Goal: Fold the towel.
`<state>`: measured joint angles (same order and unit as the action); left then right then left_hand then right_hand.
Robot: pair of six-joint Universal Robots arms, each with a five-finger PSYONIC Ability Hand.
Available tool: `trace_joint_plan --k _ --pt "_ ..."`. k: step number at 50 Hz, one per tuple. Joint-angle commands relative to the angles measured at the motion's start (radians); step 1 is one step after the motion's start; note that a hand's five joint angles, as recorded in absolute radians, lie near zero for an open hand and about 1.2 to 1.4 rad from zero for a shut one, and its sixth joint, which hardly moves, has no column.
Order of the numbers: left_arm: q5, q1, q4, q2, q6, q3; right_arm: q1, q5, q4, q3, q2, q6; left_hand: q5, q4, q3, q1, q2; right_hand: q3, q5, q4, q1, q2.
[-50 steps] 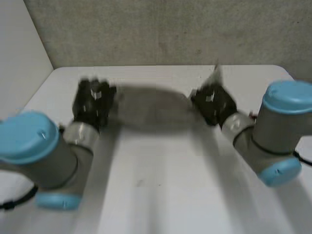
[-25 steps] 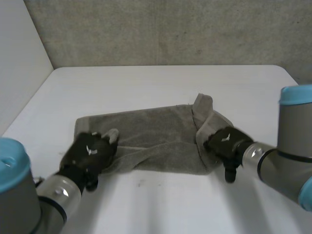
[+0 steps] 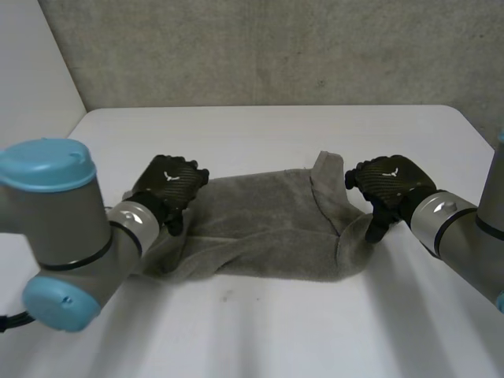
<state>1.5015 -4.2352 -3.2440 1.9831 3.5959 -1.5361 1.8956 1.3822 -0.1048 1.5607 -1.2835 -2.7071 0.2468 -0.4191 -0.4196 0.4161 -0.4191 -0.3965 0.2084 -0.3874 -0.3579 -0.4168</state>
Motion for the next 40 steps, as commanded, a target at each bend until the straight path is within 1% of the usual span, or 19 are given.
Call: trace_joint_plan --k 1,5,7,8,10,11,12,13,14,15,16,19,22,25,32,36,37,38,40 --pt "-0.021 -0.003 0.006 0.135 0.012 0.099 0.007 0.000 0.004 0.012 0.021 0.006 0.056 -0.059 -0.058 0.062 -0.059 -0.011 0.025 -0.021 -0.050 0.009" --pt "-0.020 -0.003 0.018 0.178 0.060 0.122 0.007 0.001 0.004 0.013 0.036 0.015 0.056 -0.059 -0.058 0.062 -0.059 -0.006 0.019 -0.015 -0.044 0.015" --pt "-0.010 -0.003 0.033 0.203 0.150 0.133 0.005 0.001 0.004 0.013 0.036 0.024 0.059 -0.062 -0.061 0.065 -0.062 -0.006 0.019 -0.015 -0.044 0.015" --pt "-0.010 -0.003 0.033 0.203 0.150 0.133 0.005 0.001 0.004 0.013 0.036 0.024 0.059 -0.062 -0.061 0.065 -0.062 -0.006 0.019 -0.015 -0.044 0.015" --pt "-0.001 -0.005 0.041 0.210 0.237 0.125 0.005 0.003 0.004 0.013 0.038 0.042 0.068 -0.070 -0.070 0.073 -0.070 -0.003 0.016 -0.012 -0.041 0.018" --pt "-0.001 -0.005 0.041 0.211 0.237 0.125 0.005 0.003 0.004 0.013 0.038 0.043 0.068 -0.070 -0.070 0.073 -0.070 -0.003 0.016 -0.012 -0.041 0.018" --pt "0.009 -0.006 0.041 0.211 0.269 0.117 0.004 0.005 0.004 0.013 0.038 0.049 0.097 -0.099 -0.099 0.102 -0.099 -0.003 0.016 -0.012 -0.041 0.018" --pt "0.034 -0.006 0.043 0.204 0.288 0.111 0.004 0.003 0.004 0.012 0.039 0.053 0.153 -0.155 -0.154 0.158 -0.155 -0.003 0.016 -0.012 -0.041 0.018" --pt "0.034 -0.006 0.043 0.204 0.288 0.111 0.004 0.003 0.004 0.012 0.039 0.053 0.153 -0.156 -0.155 0.159 -0.155 -0.003 0.016 -0.012 -0.041 0.018" --pt "0.071 -0.008 0.043 0.197 0.299 0.099 0.004 0.005 0.004 0.012 0.041 0.058 0.191 -0.193 -0.193 0.196 -0.193 -0.003 0.016 -0.012 -0.041 0.018" --pt "0.071 -0.008 0.043 0.197 0.299 0.099 0.004 0.005 0.004 0.012 0.041 0.058 0.191 -0.194 -0.193 0.197 -0.194 -0.003 0.016 -0.012 -0.041 0.018" --pt "0.164 -0.008 0.040 0.149 0.303 0.065 0.004 0.005 0.004 0.012 0.052 0.067 0.235 -0.238 -0.237 0.240 -0.237 0.000 0.013 -0.009 -0.038 0.021" --pt "0.180 -0.009 0.036 0.117 0.305 0.031 0.005 0.005 0.004 0.012 0.055 0.069 0.300 -0.302 -0.302 0.305 -0.302 0.000 0.013 -0.009 -0.038 0.021" --pt "0.181 -0.009 0.035 0.099 0.305 0.004 0.005 0.006 0.004 0.010 0.061 0.069 0.318 -0.320 -0.319 0.323 -0.320 0.000 0.013 -0.009 -0.038 0.021" --pt "0.181 -0.011 0.033 0.103 0.307 -0.029 0.007 0.006 0.004 0.009 0.062 0.069 0.318 -0.320 -0.319 0.323 -0.320 0.000 0.013 -0.009 -0.038 0.021" --pt "0.181 -0.028 0.032 0.114 0.305 -0.033 0.007 0.006 0.004 0.007 0.064 0.075 0.321 -0.323 -0.322 0.326 -0.323 0.000 0.013 -0.009 -0.038 0.021" --pt "0.181 -0.029 0.032 0.112 0.305 -0.033 0.007 0.008 0.002 0.005 0.066 0.081 0.376 -0.378 -0.378 0.381 -0.378 0.000 0.013 -0.009 -0.038 0.021" --pt "0.181 -0.029 0.032 0.112 0.305 -0.033 0.007 0.005 -0.001 0.002 0.069 0.087 0.376 -0.379 -0.378 0.382 -0.379 0.000 0.013 -0.009 -0.038 0.021" --pt "0.181 -0.029 0.030 0.105 0.305 -0.035 0.007 0.003 -0.006 -0.004 0.073 0.090 0.709 -0.712 -0.711 0.715 -0.712 0.000 0.013 -0.009 -0.038 0.021"
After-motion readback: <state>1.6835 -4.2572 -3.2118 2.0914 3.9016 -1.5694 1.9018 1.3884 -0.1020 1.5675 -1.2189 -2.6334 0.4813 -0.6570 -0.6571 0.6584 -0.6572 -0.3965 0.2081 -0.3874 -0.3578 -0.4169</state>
